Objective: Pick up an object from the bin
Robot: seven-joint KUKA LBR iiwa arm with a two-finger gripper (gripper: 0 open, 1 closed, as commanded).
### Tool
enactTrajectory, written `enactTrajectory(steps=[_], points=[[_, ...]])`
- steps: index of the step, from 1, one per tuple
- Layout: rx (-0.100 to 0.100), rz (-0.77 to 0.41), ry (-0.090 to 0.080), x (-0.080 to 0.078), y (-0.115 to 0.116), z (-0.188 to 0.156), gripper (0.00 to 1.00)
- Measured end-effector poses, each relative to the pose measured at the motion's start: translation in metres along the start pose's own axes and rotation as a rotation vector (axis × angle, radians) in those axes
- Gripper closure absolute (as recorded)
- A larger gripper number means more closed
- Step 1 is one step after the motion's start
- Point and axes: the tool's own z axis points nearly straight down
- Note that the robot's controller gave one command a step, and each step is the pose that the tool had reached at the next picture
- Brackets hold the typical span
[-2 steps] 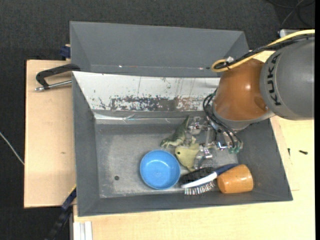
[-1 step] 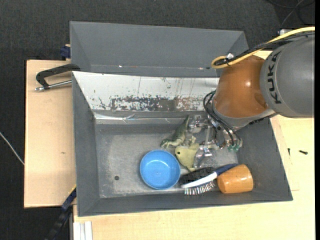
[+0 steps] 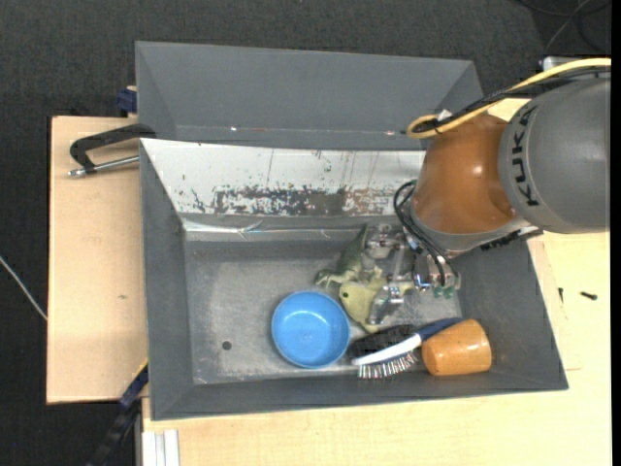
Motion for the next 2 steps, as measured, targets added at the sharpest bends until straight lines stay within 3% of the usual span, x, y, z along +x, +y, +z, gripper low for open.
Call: enactTrajectory(steps=[1,2], points=[[0.000,0.005,0.000,-0.0004,-0.0002,0.0006,0.00],[0.002,0.007,-0.019,-0.0059,-0.0018,-0.0035,1.00]])
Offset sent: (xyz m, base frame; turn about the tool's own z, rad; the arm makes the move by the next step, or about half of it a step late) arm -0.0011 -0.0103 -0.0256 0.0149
